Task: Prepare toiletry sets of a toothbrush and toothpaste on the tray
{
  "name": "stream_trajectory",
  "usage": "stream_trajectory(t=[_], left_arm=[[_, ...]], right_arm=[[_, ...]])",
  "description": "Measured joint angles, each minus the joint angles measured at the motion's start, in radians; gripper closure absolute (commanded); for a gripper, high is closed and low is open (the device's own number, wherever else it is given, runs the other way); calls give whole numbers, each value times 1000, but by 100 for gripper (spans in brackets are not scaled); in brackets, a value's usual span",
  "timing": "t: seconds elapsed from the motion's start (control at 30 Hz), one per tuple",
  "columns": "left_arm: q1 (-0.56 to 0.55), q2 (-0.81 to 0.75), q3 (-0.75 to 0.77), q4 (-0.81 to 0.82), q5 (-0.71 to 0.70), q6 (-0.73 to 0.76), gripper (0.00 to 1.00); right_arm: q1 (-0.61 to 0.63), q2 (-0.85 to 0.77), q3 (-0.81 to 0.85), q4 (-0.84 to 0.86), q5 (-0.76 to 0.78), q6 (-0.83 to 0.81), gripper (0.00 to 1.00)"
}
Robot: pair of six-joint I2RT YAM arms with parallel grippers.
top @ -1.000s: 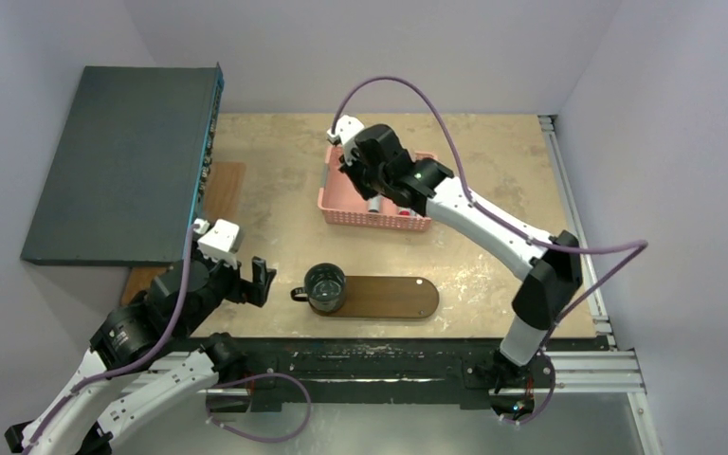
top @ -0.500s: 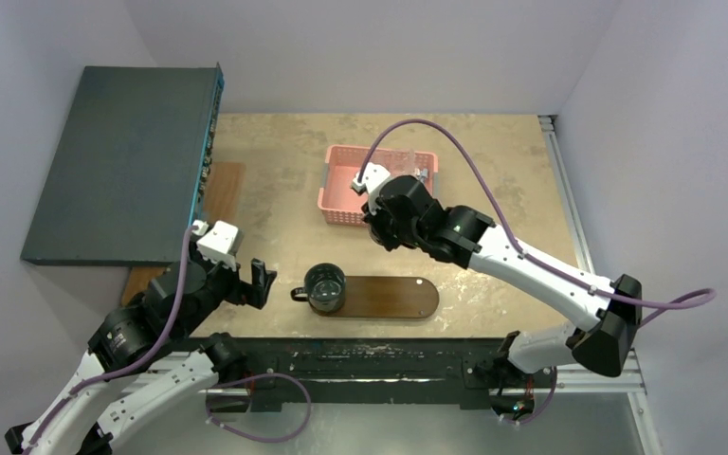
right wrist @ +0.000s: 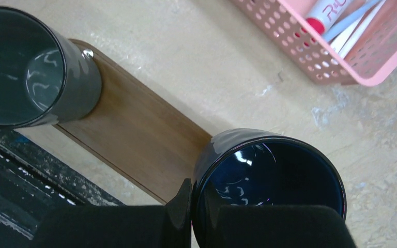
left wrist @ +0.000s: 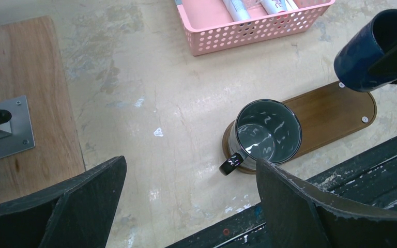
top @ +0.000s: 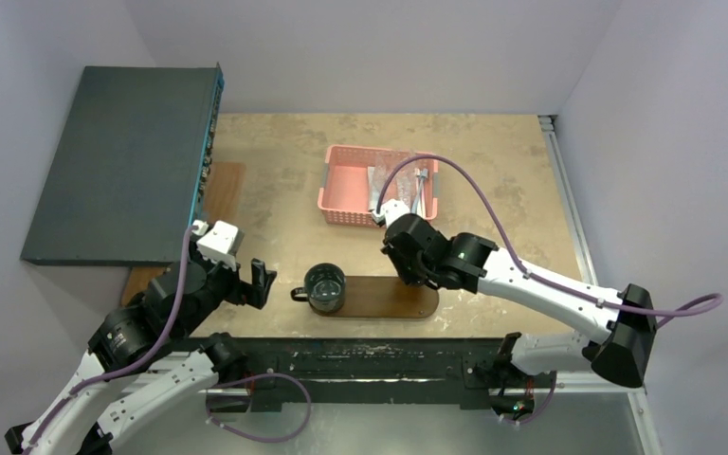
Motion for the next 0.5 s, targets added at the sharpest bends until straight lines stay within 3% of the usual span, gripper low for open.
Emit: stream_trajectory(t=[0.5], left_arm=[[0,7,0,0,-6,0,4]], right_arm=[[45,-93,-169,-12,30,163,100]])
